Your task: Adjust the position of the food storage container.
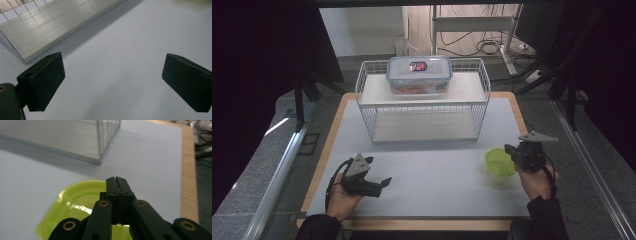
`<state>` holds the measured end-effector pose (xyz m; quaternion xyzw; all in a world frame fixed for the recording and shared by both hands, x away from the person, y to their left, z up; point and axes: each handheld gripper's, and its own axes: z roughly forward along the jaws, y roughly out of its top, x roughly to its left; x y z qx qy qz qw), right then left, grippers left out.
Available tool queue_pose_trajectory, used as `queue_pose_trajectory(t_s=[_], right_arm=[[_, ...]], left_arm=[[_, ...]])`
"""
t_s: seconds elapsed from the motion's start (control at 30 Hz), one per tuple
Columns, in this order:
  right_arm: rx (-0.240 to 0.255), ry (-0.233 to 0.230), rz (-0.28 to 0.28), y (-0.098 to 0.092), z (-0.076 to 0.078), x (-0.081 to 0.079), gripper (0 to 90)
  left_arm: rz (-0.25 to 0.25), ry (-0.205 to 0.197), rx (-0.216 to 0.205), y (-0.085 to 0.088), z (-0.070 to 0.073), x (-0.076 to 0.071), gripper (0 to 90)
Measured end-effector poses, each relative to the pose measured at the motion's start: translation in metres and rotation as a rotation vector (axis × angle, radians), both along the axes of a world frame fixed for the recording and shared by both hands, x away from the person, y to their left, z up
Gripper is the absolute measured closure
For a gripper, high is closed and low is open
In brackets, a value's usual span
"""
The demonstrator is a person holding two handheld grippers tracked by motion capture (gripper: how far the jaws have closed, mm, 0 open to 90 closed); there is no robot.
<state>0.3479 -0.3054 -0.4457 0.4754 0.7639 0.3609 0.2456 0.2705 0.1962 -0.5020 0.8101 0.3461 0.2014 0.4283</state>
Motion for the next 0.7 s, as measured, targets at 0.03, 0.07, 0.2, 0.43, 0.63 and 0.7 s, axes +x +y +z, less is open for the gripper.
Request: queue_pose_trajectory(t_s=[0.03,0.07,0.2,0.43,0.63,0.7], right_arm=[[-0.002,0.005,-0.017,-0.005,-0.001,0.000,89.8],[-0.006,0.007,-0.026,-0.007,-0.002,-0.001,89.8],[-0.028,0.020,-0.069,-0.018,-0.007,-0.002,89.8],[-0.048,0.041,-0.120,-0.033,-0.013,-0.008,89.8],[-0.050,0.073,-0.128,-0.036,-0.021,-0.011,89.8],[-0.052,0.081,-0.128,-0.036,-0.022,-0.011,89.8]], left_arm=[[0.000,0.001,0.001,0.000,0.000,0.000,4.6],[0.000,0.002,0.000,0.000,0.000,0.000,4.6],[0.001,0.004,0.001,0.000,0.000,0.000,4.6],[-0.002,0.005,0.006,-0.001,-0.001,0.000,4.8],[-0.006,0.010,0.013,-0.002,-0.002,0.000,4.8],[-0.006,0.009,0.014,-0.002,-0.002,0.000,4.8]])
